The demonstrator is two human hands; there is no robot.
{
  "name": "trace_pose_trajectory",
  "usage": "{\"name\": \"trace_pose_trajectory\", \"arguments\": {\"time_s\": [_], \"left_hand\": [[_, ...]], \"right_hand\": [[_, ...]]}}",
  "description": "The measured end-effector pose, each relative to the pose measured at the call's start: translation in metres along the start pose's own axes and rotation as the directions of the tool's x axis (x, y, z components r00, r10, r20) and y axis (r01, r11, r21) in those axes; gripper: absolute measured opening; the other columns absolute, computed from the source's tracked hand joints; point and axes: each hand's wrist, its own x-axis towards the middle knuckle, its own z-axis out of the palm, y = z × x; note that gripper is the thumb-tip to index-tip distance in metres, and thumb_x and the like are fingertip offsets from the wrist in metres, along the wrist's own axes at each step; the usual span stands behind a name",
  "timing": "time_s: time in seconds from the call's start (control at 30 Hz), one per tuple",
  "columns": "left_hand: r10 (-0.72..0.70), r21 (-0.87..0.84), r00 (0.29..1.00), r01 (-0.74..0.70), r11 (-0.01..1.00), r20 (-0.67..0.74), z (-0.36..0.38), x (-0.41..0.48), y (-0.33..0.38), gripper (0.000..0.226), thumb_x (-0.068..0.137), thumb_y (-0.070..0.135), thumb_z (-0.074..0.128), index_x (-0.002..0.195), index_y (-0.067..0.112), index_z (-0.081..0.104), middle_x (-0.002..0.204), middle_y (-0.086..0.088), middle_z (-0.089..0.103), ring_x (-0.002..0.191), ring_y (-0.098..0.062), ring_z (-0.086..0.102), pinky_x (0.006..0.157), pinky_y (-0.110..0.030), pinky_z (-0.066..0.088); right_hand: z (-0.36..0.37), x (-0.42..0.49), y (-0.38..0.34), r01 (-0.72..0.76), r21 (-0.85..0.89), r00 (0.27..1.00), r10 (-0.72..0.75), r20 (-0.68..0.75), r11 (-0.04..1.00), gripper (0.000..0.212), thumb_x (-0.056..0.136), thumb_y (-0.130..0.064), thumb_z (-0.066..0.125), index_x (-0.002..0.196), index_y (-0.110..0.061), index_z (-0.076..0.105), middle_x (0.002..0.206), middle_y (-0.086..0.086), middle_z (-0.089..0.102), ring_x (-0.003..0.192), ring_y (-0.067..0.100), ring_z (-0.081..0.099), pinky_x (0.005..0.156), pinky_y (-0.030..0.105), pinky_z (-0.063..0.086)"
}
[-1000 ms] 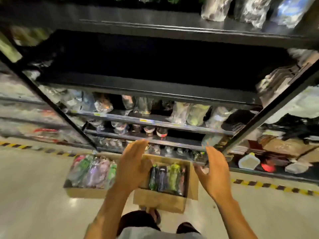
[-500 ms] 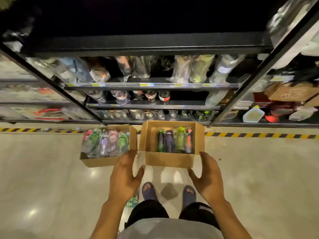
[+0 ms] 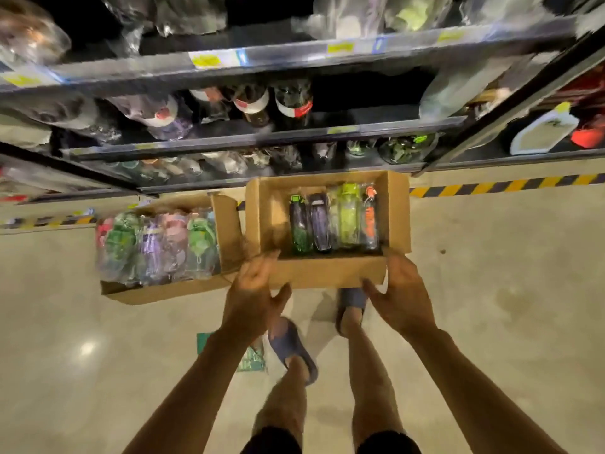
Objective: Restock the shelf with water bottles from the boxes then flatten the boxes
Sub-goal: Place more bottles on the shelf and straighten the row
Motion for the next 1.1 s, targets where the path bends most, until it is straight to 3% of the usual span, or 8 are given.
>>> {"name": "trace_pose_trajectory", "arguments": {"time_s": [0.2, 0.3, 0.4, 0.57, 0.67, 0.83, 0.93, 1.1], "left_hand": [[-0.047, -0.090, 0.992, 0.057, 0.994, 0.114, 0.182, 0.149, -0.090, 0.074, 0.090, 0.062, 0.052, 0.149, 0.019, 0.044, 0.137, -0.012, 0.059, 0.122, -0.030, 0.058, 0.096, -0.042, 0.054], [-0.183, -0.170, 0.960, 0.220, 0.961, 0.212, 0.284, 0.215, -0.149, 0.073, 0.083, 0.068, 0.056, 0.142, 0.026, 0.048, 0.132, -0.005, 0.062, 0.120, -0.025, 0.059, 0.096, -0.046, 0.055], [-0.299, -0.263, 0.897, 0.390, 0.883, 0.324, 0.368, 0.269, -0.195, 0.089, 0.073, 0.068, 0.075, 0.145, 0.023, 0.048, 0.142, -0.007, 0.058, 0.131, -0.030, 0.055, 0.109, -0.054, 0.047], [-0.564, -0.279, 0.695, 0.707, 0.650, 0.446, 0.444, 0.314, -0.245, 0.149, 0.046, 0.077, 0.088, 0.163, 0.029, 0.008, 0.167, -0.004, 0.022, 0.153, -0.031, 0.025, 0.122, -0.052, 0.029], [-0.641, -0.387, 0.701, 0.710, 0.588, 0.312, 0.455, 0.323, -0.260, 0.144, 0.045, 0.058, 0.091, 0.160, 0.023, 0.011, 0.159, -0.007, 0.037, 0.145, -0.030, 0.038, 0.120, -0.051, 0.036], [-0.615, -0.446, 0.713, 0.696, 0.563, 0.337, 0.443, 0.321, -0.267, 0.111, 0.072, 0.020, 0.092, 0.159, 0.020, 0.023, 0.137, 0.009, 0.051, 0.131, -0.011, 0.047, 0.109, -0.028, 0.037], [-0.622, -0.455, 0.711, 0.696, 0.556, 0.329, 0.416, 0.316, -0.255, 0.111, 0.073, 0.018, 0.091, 0.161, 0.021, 0.022, 0.147, 0.000, 0.051, 0.135, -0.019, 0.049, 0.100, -0.026, 0.038], [-0.601, -0.480, 0.743, 0.659, 0.579, 0.295, 0.333, 0.279, -0.221, 0.090, 0.068, 0.019, 0.094, 0.140, 0.018, 0.041, 0.126, 0.005, 0.058, 0.116, -0.016, 0.056, 0.085, -0.020, 0.049]], "right_hand": [[0.148, 0.172, 0.102, -0.120, -0.008, 0.991, 0.120, 0.064, 0.993, 0.081, 0.093, -0.051, 0.066, 0.157, -0.011, 0.037, 0.155, 0.018, 0.043, 0.139, 0.041, 0.042, 0.110, 0.051, 0.044], [0.218, 0.242, 0.147, -0.151, -0.058, 0.983, 0.156, 0.094, 0.987, 0.083, 0.093, -0.047, 0.067, 0.156, -0.006, 0.033, 0.154, 0.019, 0.040, 0.142, 0.038, 0.037, 0.114, 0.045, 0.037], [0.266, 0.293, 0.182, -0.208, -0.131, 0.977, 0.212, 0.018, 0.969, 0.081, 0.092, -0.043, 0.067, 0.153, -0.002, 0.032, 0.151, 0.022, 0.041, 0.141, 0.039, 0.038, 0.116, 0.045, 0.035], [0.320, 0.332, 0.193, -0.272, -0.102, 0.960, 0.263, -0.093, 0.957, 0.099, 0.086, -0.046, 0.072, 0.158, -0.001, 0.021, 0.155, 0.022, 0.039, 0.143, 0.040, 0.038, 0.117, 0.047, 0.033], [0.339, 0.341, 0.194, -0.400, 0.003, 0.916, 0.400, -0.038, 0.917, 0.110, 0.085, -0.051, 0.074, 0.160, -0.007, 0.008, 0.150, 0.018, 0.049, 0.133, 0.039, 0.052, 0.105, 0.047, 0.045], [0.343, 0.358, 0.195, -0.563, 0.196, 0.819, 0.574, -0.003, 0.803, 0.095, 0.080, -0.053, 0.081, 0.149, -0.017, 0.028, 0.136, 0.007, 0.055, 0.123, 0.032, 0.057, 0.103, 0.039, 0.046], [0.333, 0.348, 0.197, -0.556, 0.290, 0.824, 0.561, 0.072, 0.779, 0.092, 0.082, -0.045, 0.082, 0.153, -0.021, 0.028, 0.127, -0.007, 0.049, 0.113, 0.016, 0.051, 0.099, 0.027, 0.042], [0.288, 0.297, 0.154, -0.514, 0.418, 0.853, 0.496, 0.162, 0.749, 0.098, 0.069, -0.035, 0.093, 0.150, -0.024, 0.039, 0.125, -0.011, 0.061, 0.112, 0.012, 0.062, 0.101, 0.033, 0.052]]}}
